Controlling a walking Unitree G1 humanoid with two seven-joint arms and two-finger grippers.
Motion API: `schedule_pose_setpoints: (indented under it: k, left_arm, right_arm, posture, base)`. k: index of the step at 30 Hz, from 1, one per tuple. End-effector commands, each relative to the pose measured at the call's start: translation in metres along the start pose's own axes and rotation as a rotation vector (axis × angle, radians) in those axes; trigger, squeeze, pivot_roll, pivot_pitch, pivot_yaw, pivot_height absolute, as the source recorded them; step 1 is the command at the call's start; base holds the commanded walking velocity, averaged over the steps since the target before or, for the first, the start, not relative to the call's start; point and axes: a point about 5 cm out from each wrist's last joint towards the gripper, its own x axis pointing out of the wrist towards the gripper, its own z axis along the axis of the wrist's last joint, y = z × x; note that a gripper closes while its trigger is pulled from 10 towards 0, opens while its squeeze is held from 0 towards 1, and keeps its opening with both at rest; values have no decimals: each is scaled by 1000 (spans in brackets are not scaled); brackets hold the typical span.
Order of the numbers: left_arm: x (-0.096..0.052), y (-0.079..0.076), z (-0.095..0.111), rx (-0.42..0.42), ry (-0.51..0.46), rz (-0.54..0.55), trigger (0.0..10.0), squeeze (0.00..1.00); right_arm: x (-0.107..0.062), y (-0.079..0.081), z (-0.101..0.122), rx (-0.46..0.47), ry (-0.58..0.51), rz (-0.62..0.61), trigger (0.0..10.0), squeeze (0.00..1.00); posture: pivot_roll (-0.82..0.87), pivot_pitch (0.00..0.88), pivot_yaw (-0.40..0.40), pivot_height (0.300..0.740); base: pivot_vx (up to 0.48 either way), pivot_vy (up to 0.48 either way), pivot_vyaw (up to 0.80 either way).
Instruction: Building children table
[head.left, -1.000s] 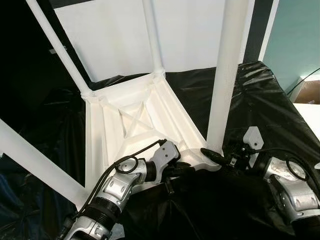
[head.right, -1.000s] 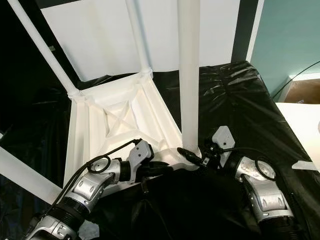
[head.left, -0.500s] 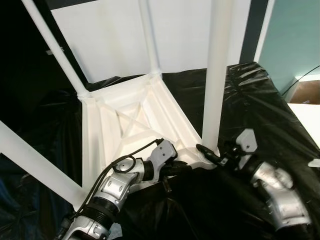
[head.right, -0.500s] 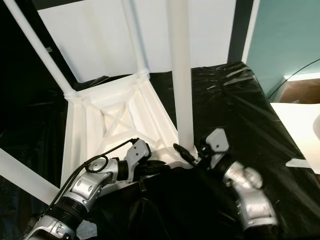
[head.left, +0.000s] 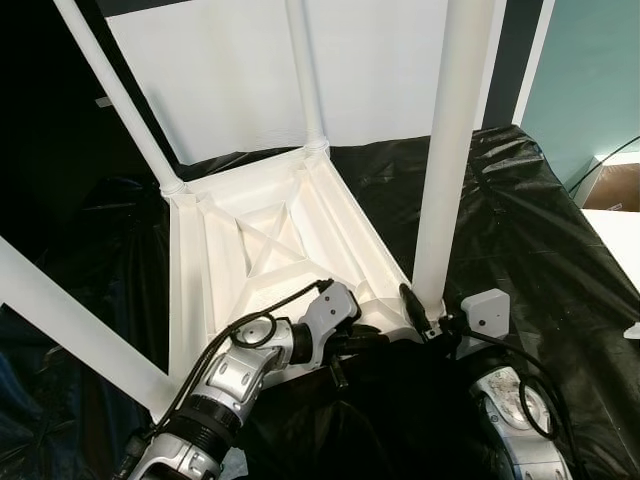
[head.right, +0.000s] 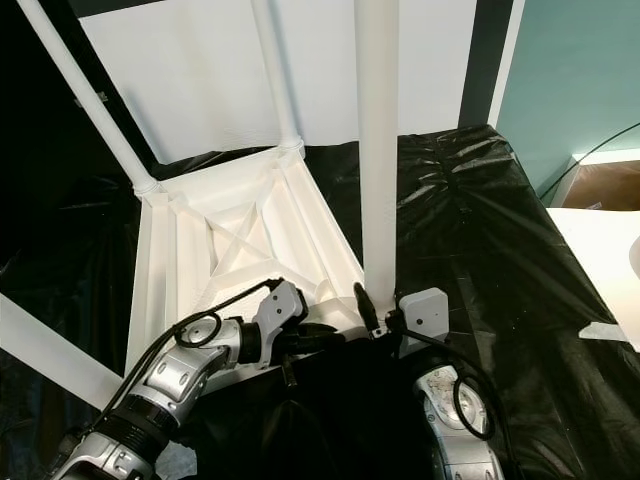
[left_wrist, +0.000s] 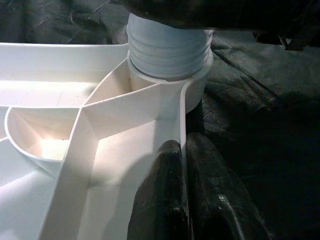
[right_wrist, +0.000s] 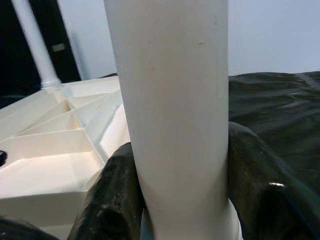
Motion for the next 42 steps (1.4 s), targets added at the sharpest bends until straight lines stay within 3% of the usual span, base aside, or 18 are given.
schedule_pose_setpoints:
  k: [1,2,3,4,5,6,9,13,17,18,25,32,34,36,37,38,39,42]
  left_arm:
    - [-4,-16,-37,-145,60,-73,10000,0]
    - [-3,-15,-36,-143,59,-75,10000,0]
    - [-2,-14,-35,-142,58,-75,10000,0]
    - [-2,-14,-35,-142,58,-75,10000,0]
    - [0,-15,-35,-143,55,-76,10000,0]
    - [0,-15,-35,-144,54,-76,10000,0]
    - [0,-15,-35,-145,53,-75,10000,0]
    - [-3,-15,-37,-150,52,-66,10000,0]
    - [-3,-15,-37,-151,52,-63,10000,0]
    - [-3,-15,-37,-152,51,-62,10000,0]
    - [-3,-16,-38,-157,48,-55,10000,0]
    - [-4,-17,-39,-160,48,-55,10000,0]
    - [-4,-17,-39,-158,49,-57,10000,0]
    - [-4,-18,-39,-156,49,-58,10000,0]
    - [-3,-17,-38,-156,48,-58,10000,0]
    - [-3,-17,-38,-156,48,-58,10000,0]
    - [-2,-17,-38,-156,47,-59,10000,0]
    - [-2,-17,-38,-156,46,-60,10000,0]
  right_arm:
    - [-7,-37,-7,-50,60,-233,10000,0]
    - [-2,-30,-8,-20,64,-160,10000,1000]
    - [5,-21,-10,15,77,-38,10000,1000]
    - [5,-21,-10,15,77,-38,10000,1000]
    - [15,-10,-10,18,80,241,10000,0]
    - [17,-8,-10,14,86,326,10000,0]
    - [19,-9,-10,3,85,400,10000,0]
    - [25,-31,-6,-108,107,632,9843,0]
    - [28,-37,-6,-133,125,669,9843,0]
    - [28,-41,-7,-154,146,715,0,0]
    - [30,-64,-7,-183,240,894,0,0]
    - [24,-71,-13,-188,297,919,0,0]
    - [35,-67,-9,-116,189,724,0,0]
    - [39,-64,-6,-68,143,637,0,0]
    - [36,-48,-9,-12,86,500,0,0]
    - [36,-48,-9,-12,86,500,0,0]
    - [27,-30,-12,51,41,389,0,0]
    - [17,-16,-13,83,9,297,0,0]
  posture:
    - [-81,0,99,740]
    - [-85,0,99,740]
    - [-91,0,98,740]
    - [-91,0,98,740]
    - [-90,0,98,740]
    - [-86,0,96,740]
    - [-83,0,94,740]
    - [-75,0,89,740]
    - [-75,0,89,740]
    - [-75,0,89,740]
    - [-58,0,82,740]
    - [-63,0,86,740]
    - [-64,0,83,740]
    - [-63,0,82,740]
    - [-64,0,82,740]
    - [-64,0,82,740]
    - [-65,0,84,740]
    - [-65,0,81,740]
  base:
    - [0,0,0]
    - [0,0,0]
    - [0,0,0]
    - [0,0,0]
    - [0,0,0]
    - [0,0,0]
    - [0,0,0]
    - [0,0,0]
    - [0,0,0]
    - [0,0,0]
    - [0,0,0]
    - [0,0,0]
    - [0,0,0]
    - [0,0,0]
    - [0,0,0]
    - [0,0,0]
    - [0,0,0]
    - [0,0,0]
